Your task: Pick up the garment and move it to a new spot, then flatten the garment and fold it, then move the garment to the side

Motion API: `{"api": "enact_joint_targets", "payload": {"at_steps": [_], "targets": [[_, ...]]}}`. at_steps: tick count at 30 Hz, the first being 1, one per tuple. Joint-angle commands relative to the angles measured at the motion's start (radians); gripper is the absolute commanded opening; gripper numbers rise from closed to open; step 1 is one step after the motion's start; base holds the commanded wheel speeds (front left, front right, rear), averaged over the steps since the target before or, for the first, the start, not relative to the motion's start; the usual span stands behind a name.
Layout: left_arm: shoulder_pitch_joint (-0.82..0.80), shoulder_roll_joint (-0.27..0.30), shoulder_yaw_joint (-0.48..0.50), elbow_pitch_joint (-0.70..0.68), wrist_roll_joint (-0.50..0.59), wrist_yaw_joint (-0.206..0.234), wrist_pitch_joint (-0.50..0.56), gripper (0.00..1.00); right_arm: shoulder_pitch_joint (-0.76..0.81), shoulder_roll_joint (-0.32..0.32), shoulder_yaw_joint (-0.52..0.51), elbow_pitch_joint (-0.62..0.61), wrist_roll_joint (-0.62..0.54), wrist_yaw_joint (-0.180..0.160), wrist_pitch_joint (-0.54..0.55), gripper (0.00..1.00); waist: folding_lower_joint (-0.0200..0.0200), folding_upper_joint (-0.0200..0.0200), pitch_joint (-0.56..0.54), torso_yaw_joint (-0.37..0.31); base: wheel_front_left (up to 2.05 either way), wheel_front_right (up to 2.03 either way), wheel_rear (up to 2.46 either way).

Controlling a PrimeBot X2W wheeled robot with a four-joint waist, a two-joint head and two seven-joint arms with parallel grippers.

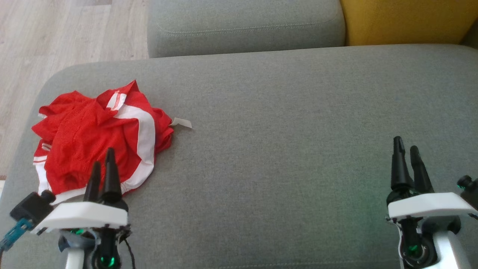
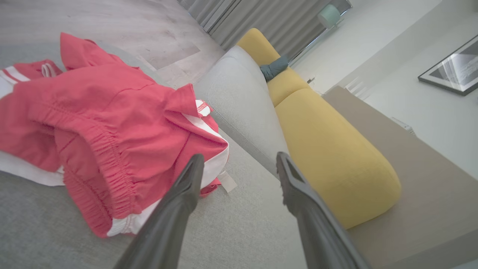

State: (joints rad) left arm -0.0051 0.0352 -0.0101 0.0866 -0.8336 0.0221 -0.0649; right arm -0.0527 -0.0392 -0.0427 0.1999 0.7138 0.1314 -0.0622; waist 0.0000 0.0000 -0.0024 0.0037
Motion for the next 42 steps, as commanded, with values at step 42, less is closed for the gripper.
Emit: {"api": "enact_joint_targets", "payload": {"at_steps": [42], "targets": [[-0.129,0.313,-0.465,-0.081,0.612,0.392,-0.127,1.00,-0.037,-0.010,0.192,-0.094,-0.574,-0.001,-0.129,1.00,0.0000,0.0000,0.005,-0.032,0.00,0.00,0.00]]}}
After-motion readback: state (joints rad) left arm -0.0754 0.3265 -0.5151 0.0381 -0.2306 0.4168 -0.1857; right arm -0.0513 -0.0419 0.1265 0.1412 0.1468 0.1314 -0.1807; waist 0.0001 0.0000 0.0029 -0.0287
